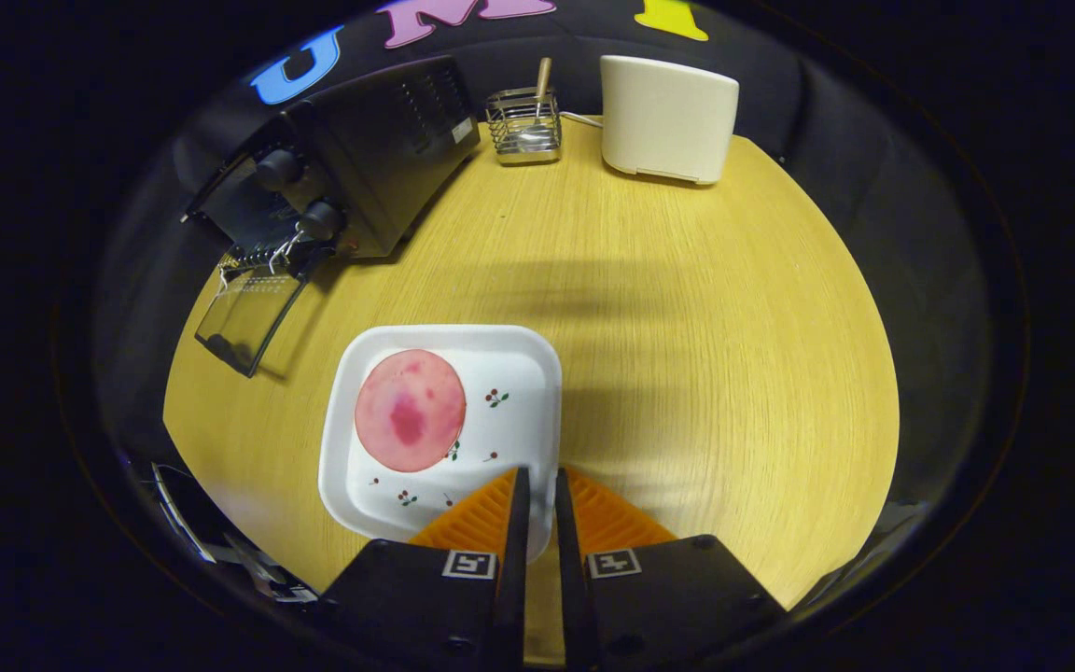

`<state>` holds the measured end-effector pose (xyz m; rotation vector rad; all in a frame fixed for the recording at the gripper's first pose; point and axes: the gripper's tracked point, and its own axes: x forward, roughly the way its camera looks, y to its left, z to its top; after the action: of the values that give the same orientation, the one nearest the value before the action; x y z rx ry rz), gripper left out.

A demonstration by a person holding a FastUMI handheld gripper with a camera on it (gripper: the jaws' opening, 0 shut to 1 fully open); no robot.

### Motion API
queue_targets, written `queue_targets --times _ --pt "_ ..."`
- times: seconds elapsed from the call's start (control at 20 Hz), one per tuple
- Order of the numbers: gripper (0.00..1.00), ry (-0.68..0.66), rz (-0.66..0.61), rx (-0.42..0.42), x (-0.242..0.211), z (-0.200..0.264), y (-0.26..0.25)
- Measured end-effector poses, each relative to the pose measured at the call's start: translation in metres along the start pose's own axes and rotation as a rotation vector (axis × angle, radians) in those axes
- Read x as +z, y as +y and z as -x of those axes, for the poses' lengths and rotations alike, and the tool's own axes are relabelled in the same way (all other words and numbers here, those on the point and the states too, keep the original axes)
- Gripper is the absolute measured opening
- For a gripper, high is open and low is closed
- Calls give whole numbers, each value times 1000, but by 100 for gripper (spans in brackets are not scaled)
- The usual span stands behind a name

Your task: Open the toaster oven, put the food inside, and close the toaster oven door.

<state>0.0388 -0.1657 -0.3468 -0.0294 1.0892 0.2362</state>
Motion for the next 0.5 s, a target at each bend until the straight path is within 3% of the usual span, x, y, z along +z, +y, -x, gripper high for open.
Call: queue_targets --times 0.1,0.25,0.5 --pt "14 17 12 53 -1 0 4" --pt "6 28 41 118 -4 0 9" --pt "6 43 3 135 -4 1 8"
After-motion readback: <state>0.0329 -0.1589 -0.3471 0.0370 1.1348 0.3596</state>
